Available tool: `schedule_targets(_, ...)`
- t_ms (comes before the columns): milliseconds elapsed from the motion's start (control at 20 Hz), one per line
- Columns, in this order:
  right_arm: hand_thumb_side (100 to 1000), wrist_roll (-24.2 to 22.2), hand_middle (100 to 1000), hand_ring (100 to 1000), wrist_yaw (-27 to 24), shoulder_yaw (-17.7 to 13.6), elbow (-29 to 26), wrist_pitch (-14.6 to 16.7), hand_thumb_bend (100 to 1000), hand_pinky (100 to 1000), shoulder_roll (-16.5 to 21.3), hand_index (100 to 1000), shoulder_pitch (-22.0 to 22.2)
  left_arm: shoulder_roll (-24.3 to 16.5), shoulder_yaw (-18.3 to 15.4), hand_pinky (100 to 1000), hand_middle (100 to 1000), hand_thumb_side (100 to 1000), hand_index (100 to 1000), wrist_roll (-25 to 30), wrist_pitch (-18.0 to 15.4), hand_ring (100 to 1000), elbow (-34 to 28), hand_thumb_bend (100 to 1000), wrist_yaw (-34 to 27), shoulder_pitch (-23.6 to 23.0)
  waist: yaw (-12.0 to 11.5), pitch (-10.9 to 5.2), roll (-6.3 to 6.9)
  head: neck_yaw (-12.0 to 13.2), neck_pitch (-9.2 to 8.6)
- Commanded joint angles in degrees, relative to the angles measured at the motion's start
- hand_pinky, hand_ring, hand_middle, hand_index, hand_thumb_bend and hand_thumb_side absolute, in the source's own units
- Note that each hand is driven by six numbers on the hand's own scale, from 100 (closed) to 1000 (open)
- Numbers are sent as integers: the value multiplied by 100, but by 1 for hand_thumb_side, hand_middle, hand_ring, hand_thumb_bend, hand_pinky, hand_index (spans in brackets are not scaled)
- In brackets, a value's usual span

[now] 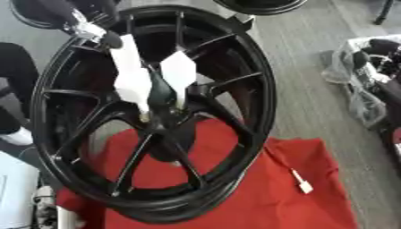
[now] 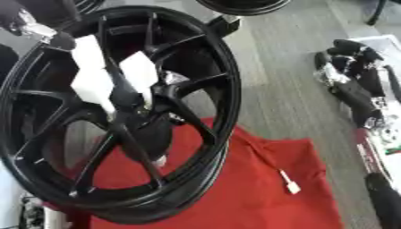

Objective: Pull the pin out of the wheel hub.

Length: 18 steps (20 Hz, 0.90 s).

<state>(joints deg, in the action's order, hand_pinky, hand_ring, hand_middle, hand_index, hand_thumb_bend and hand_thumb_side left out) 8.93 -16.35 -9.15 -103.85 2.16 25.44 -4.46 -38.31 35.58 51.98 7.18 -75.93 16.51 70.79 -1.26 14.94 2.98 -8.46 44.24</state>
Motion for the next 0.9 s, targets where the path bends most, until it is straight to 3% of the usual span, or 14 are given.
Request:
schedule_targets(50, 222, 5, 644, 676, 3, -39, -45, 0, 346, 887, 121, 736, -30, -35, -4, 920, 788, 658, 799, -2, -16, 890, 10, 603, 131, 158, 3, -182, -15, -3, -12)
schedule_targets(900, 223, 6, 643, 674, 18, -42, -9, -20, 349, 887, 88, 735, -42, 164, 56, 903, 750, 595, 755, -2, -219, 876, 173, 582, 670, 141, 27, -166, 8, 62, -12)
